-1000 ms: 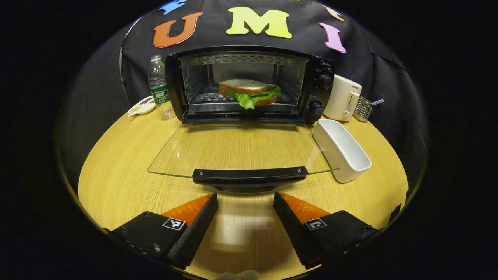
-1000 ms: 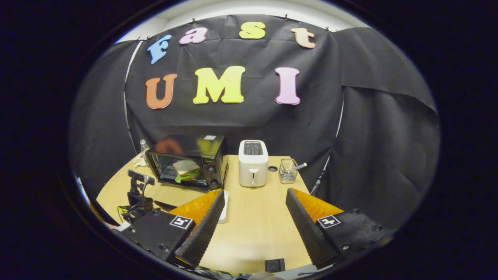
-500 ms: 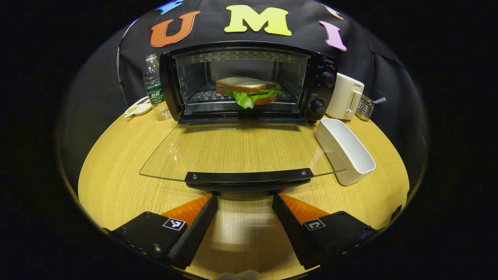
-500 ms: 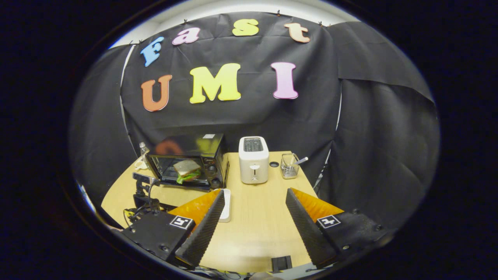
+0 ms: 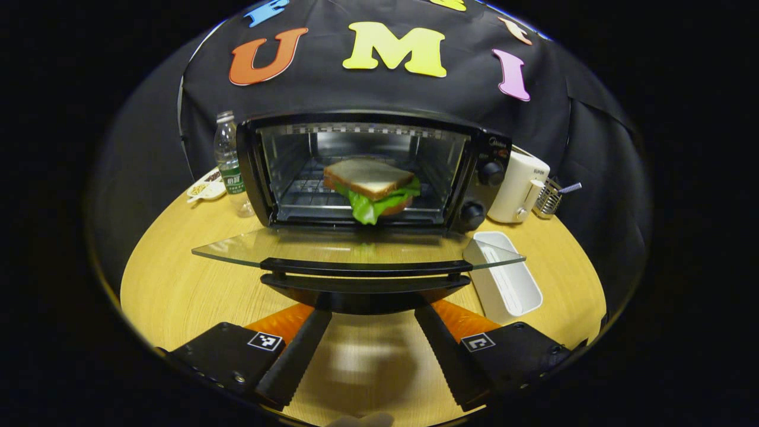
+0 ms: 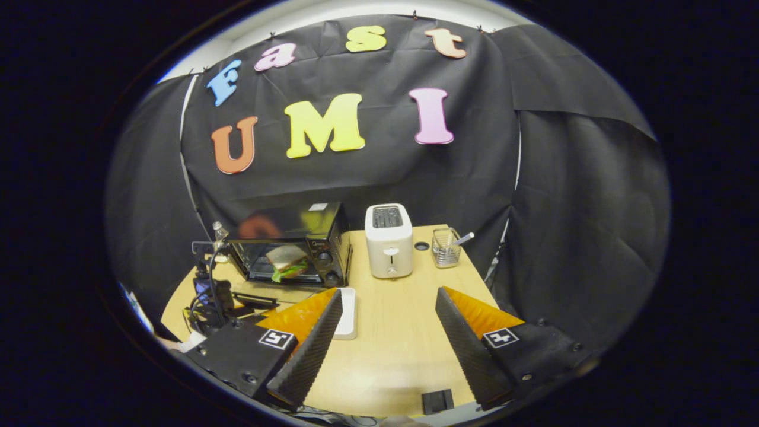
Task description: Open the electric oven with the left hand, put the food in, and close the electric oven.
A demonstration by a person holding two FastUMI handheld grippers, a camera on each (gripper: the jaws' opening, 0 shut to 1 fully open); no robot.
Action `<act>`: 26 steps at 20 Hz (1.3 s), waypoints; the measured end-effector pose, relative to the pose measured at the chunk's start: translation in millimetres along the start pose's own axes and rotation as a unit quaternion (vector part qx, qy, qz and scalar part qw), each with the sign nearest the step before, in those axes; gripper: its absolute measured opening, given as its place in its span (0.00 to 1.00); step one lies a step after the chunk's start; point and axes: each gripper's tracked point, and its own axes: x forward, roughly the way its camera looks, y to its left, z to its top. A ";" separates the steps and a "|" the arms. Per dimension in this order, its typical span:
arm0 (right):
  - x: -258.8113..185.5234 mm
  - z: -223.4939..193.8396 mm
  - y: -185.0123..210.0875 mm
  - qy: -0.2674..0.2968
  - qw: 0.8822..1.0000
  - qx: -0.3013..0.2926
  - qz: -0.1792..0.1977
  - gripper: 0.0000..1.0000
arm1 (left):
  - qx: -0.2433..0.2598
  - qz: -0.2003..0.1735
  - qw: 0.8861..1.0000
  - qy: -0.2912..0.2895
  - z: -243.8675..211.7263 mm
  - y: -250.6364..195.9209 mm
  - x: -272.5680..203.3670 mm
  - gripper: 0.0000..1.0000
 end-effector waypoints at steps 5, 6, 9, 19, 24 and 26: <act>7.4 5.3 -3.7 -0.005 1.000 0.019 0.004 1.00 | 0.004 0.001 1.000 -0.026 48.4 -5.6 14.0 0.93; 9.2 5.6 -5.5 -0.004 1.000 0.021 0.003 1.00 | 0.004 0.003 1.000 -0.029 56.5 -5.3 17.9 0.93; 12.7 6.4 -13.3 -0.003 1.000 0.024 -0.001 1.00 | -0.002 0.007 0.999 -0.038 78.9 -4.7 27.1 0.93; 18.9 12.6 -20.9 -0.004 1.000 0.025 0.004 1.00 | -0.002 0.022 0.999 -0.049 108.4 -4.8 46.0 0.93; 17.0 23.6 -17.5 -0.017 1.000 0.014 0.018 0.91 | 0.001 0.027 0.998 -0.056 110.9 -8.6 32.7 0.93; 13.6 30.6 -13.4 -0.025 0.999 0.010 0.033 1.00 | -0.001 0.030 0.997 -0.068 115.9 -12.7 13.7 0.93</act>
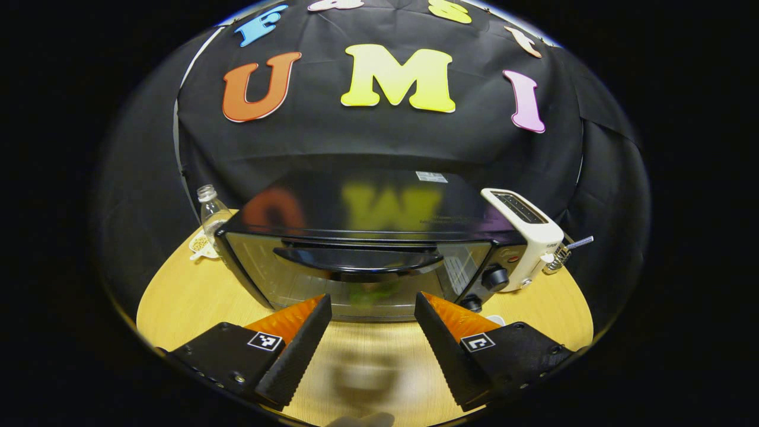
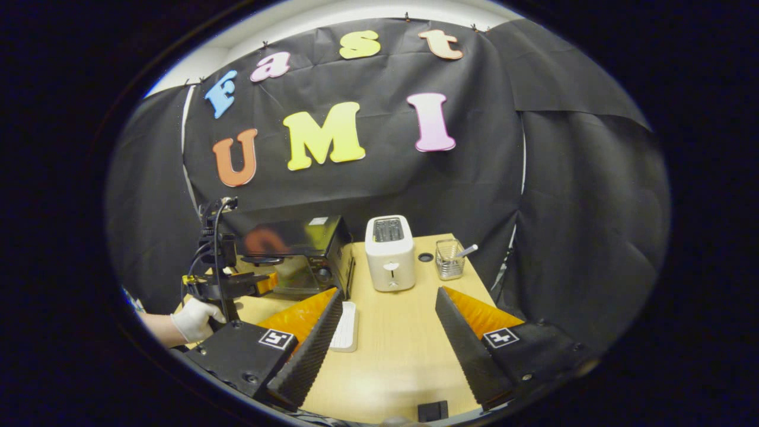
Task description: Open the electric oven with the left hand, put the food in, and close the electric oven.
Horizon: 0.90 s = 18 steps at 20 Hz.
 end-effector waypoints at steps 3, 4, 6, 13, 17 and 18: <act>0.9 9.8 5.1 -0.012 0.999 -0.015 0.031 0.91 | -0.001 0.006 1.000 -0.030 16.4 -2.3 -40.9 0.93; 0.4 14.9 6.1 -0.017 0.999 -0.017 0.042 1.00 | -0.002 0.008 0.999 -0.043 22.5 -2.7 -56.7 0.93; 0.7 24.2 10.9 -0.025 0.997 -0.015 0.067 1.00 | 0.002 0.020 0.997 -0.069 37.3 -1.0 -93.3 0.93; -26.9 73.1 33.6 -0.083 0.991 -0.042 0.096 0.90 | 0.013 0.017 0.978 -0.208 119.2 -3.7 -226.0 0.93; -69.5 104.6 55.9 -0.135 0.987 -0.053 0.075 0.90 | 0.038 0.012 0.961 -0.275 159.1 7.0 -294.1 0.93; -82.5 112.0 63.6 -0.147 0.985 -0.053 0.073 0.90 | 0.040 0.004 0.958 -0.285 163.5 9.0 -307.1 0.93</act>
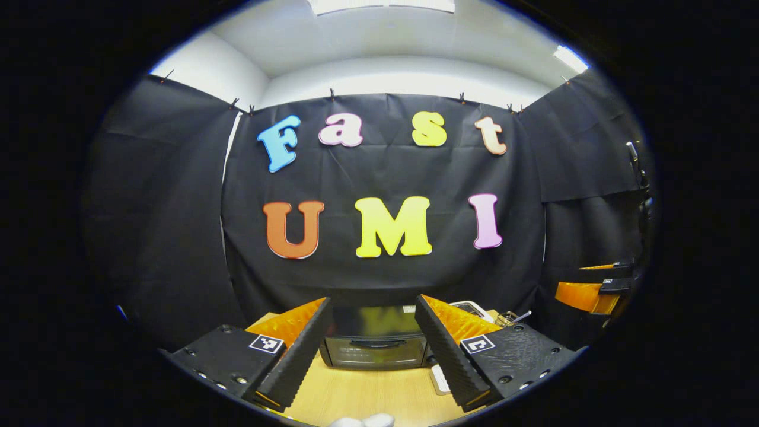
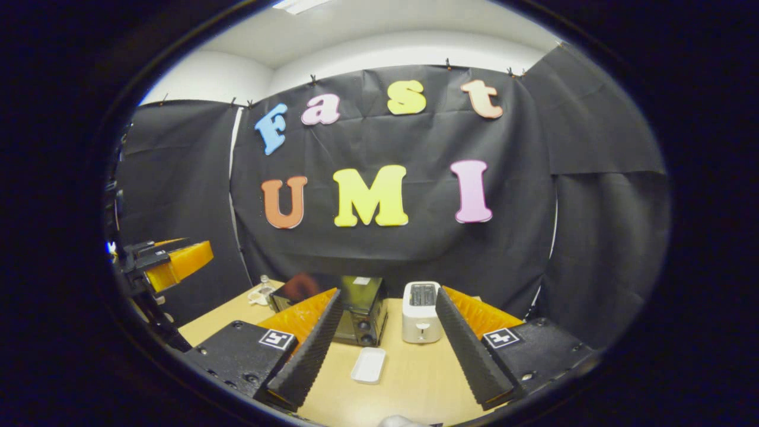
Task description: Open the electric oven with the left hand, put the food in, and close the electric oven.
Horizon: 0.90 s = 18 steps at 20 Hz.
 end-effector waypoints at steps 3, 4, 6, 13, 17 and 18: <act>-27.4 24.0 8.1 -0.030 0.999 -0.014 -0.031 0.90 | 0.010 -0.008 1.000 -0.009 16.5 10.2 -23.2 0.93; -36.8 29.3 11.8 -0.037 0.998 -0.018 -0.039 1.00 | 0.005 -0.014 1.000 -0.008 17.9 9.1 -30.4 0.93; -54.0 38.6 20.8 -0.051 0.997 -0.031 -0.051 0.90 | -0.003 -0.018 1.000 -0.006 19.5 8.0 -41.0 0.93; -77.0 41.7 36.0 -0.048 0.997 -0.017 -0.061 1.00 | 0.004 -0.015 1.000 -0.013 27.8 7.4 -53.1 0.93; -79.6 45.7 29.7 -0.050 0.996 -0.002 -0.071 1.00 | 0.002 -0.009 1.000 -0.008 29.3 13.2 -56.8 0.94; -80.5 47.0 26.8 -0.050 0.996 -0.002 -0.075 0.90 | 0.002 -0.005 1.000 -0.007 29.5 17.0 -56.7 0.94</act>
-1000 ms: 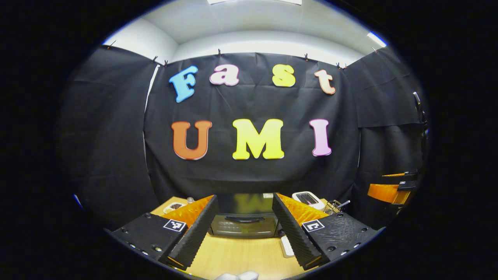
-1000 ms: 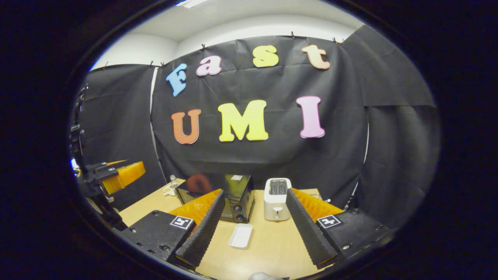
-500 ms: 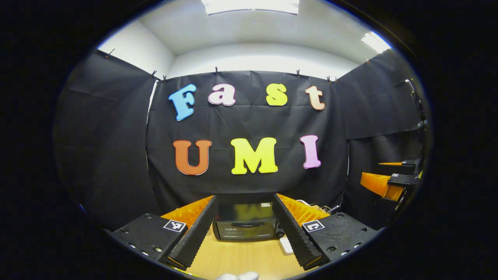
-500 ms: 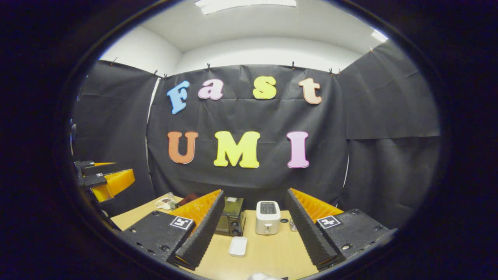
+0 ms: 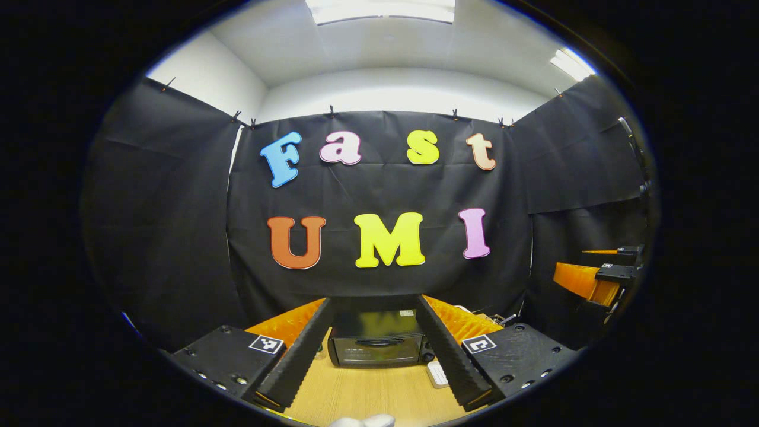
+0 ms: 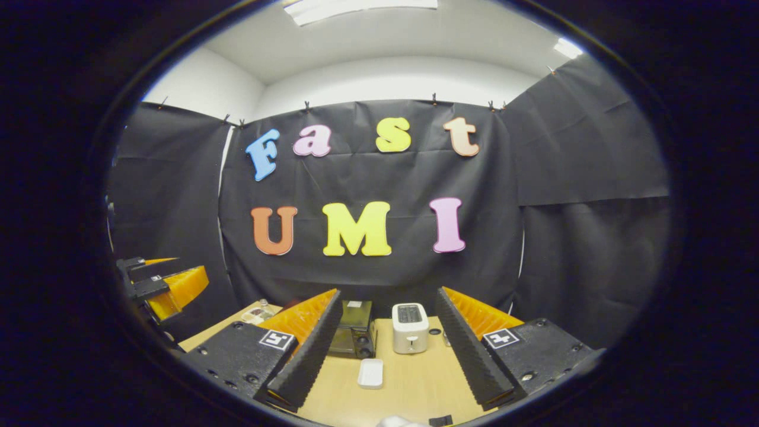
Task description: Open the electric oven with the left hand, put the food in, and close the electric oven.
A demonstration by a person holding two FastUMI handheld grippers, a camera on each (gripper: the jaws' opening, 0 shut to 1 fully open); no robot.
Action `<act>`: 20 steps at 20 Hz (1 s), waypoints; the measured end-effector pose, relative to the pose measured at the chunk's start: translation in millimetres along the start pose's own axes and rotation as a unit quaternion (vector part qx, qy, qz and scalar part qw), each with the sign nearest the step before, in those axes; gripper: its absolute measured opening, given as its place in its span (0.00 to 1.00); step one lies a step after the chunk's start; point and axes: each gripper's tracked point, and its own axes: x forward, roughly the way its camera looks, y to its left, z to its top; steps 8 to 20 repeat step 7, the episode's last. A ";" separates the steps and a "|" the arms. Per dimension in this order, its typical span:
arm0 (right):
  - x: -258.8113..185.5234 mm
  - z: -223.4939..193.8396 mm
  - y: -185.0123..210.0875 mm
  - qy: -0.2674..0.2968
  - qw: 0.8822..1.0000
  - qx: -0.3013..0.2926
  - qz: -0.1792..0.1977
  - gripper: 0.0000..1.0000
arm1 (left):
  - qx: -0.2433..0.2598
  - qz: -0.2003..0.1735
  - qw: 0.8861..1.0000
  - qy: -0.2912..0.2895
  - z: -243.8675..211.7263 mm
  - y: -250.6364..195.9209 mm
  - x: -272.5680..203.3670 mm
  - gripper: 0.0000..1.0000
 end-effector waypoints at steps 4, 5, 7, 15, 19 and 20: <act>0.5 3.1 2.2 -0.002 1.000 0.003 0.001 0.90 | -0.007 0.004 1.000 0.004 -0.2 6.5 0.5 0.94; -0.4 4.0 3.6 -0.003 1.000 0.001 0.002 1.00 | -0.007 0.007 1.000 0.004 1.6 9.5 0.0 0.94; 0.4 3.9 6.8 -0.003 1.000 0.000 0.005 1.00 | -0.009 0.012 1.000 0.001 3.5 16.0 0.1 0.94; 0.4 3.9 6.8 -0.003 1.000 0.000 0.005 1.00 | -0.009 0.012 1.000 0.001 3.5 16.0 0.1 0.94; 0.4 3.9 6.8 -0.003 1.000 0.000 0.005 1.00 | -0.009 0.012 1.000 0.001 3.5 16.0 0.1 0.94; 0.4 3.9 6.8 -0.003 1.000 0.000 0.005 1.00 | -0.009 0.012 1.000 0.001 3.5 16.0 0.1 0.94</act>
